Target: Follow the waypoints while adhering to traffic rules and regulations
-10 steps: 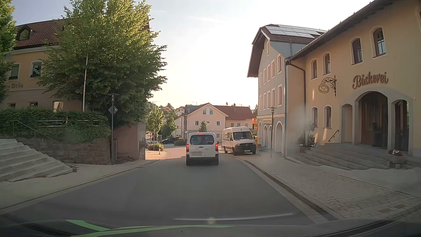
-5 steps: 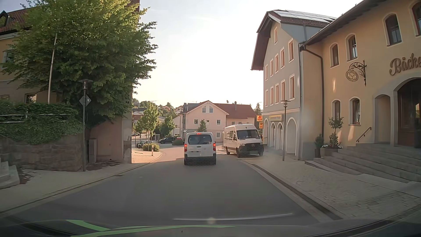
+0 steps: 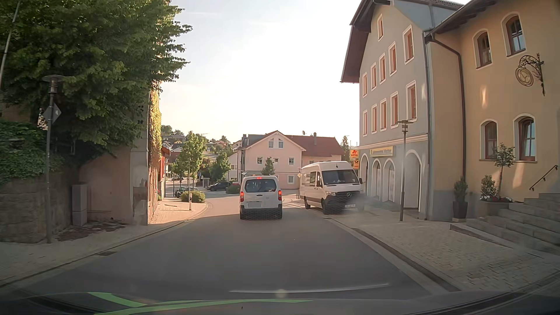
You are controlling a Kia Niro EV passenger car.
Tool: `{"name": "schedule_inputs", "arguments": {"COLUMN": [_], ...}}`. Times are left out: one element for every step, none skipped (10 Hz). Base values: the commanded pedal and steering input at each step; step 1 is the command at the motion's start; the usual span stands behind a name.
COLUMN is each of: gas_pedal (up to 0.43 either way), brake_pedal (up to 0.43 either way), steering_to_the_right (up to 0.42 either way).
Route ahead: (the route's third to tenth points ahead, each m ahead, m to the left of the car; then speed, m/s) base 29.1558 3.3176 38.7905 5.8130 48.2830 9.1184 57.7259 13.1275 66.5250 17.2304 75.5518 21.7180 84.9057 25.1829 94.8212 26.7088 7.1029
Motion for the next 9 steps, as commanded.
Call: {"name": "schedule_inputs", "arguments": {"gas_pedal": [0.000, 0.000, 0.000, 0.000, 0.000, 0.000, 0.000, 0.000, 0.000], "brake_pedal": [0.000, 0.000, 0.000, 0.000, 0.000, 0.000, 0.000, 0.000, 0.000], "steering_to_the_right": [0.003, 0.003, 0.003, 0.002, 0.002, 0.001, 0.000, -0.003, -0.006]}}
